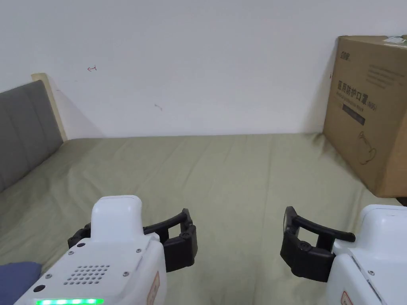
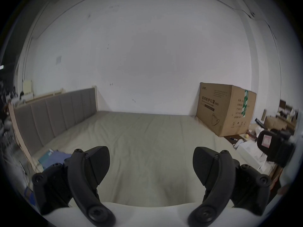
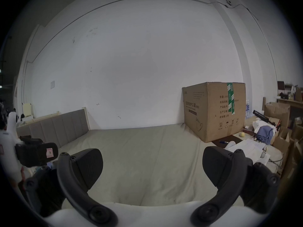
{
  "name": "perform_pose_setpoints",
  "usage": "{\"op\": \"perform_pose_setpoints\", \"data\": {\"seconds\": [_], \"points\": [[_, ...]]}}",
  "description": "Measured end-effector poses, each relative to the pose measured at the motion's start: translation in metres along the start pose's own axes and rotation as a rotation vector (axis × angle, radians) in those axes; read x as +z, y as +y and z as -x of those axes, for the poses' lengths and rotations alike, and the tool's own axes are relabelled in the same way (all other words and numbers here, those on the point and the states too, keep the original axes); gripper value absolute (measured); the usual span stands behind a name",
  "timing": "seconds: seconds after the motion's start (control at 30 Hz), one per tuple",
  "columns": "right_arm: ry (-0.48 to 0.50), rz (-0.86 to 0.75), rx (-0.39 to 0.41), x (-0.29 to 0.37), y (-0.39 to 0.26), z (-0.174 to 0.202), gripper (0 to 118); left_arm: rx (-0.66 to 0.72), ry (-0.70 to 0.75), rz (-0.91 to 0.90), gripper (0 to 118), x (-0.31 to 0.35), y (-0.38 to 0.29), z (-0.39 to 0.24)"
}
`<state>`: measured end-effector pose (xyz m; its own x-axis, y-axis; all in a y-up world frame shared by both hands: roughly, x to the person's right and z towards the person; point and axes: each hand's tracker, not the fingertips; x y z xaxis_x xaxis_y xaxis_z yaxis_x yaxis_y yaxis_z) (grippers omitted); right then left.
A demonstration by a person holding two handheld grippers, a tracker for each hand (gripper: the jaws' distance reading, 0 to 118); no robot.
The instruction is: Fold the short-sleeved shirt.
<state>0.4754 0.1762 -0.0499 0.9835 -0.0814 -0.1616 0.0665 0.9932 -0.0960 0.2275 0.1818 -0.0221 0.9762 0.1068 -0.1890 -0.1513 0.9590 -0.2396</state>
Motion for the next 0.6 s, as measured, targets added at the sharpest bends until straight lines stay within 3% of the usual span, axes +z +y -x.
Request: {"op": "perform_pose_setpoints", "data": {"seconds": [0.1, 0.23, 0.33, 0.4, 0.6], "points": [[-0.015, 0.011, 0.031, -0.003, 0.003, 0.003, 118, 0.032, 0.004, 0.038, 104, -0.002, 0.005, 0.002], [-0.002, 0.014, -0.01, 0.014, 0.025, 0.01, 118, -0.03, 0.099, 0.134, 104, -0.007, 0.011, -0.002], [0.001, 0.018, -0.012, 0.016, 0.027, 0.013, 118, -0.133, 0.126, 0.029, 104, 0.003, 0.006, -0.01], [-0.006, 0.016, 0.004, -0.01, -0.01, -0.016, 118, -0.122, 0.12, -0.012, 104, 0.01, 0.007, -0.013], [0.003, 0.049, 0.017, -0.017, -0.022, -0.02, 118, -0.126, 0.109, 0.009, 104, 0.008, 0.01, -0.019]]}}
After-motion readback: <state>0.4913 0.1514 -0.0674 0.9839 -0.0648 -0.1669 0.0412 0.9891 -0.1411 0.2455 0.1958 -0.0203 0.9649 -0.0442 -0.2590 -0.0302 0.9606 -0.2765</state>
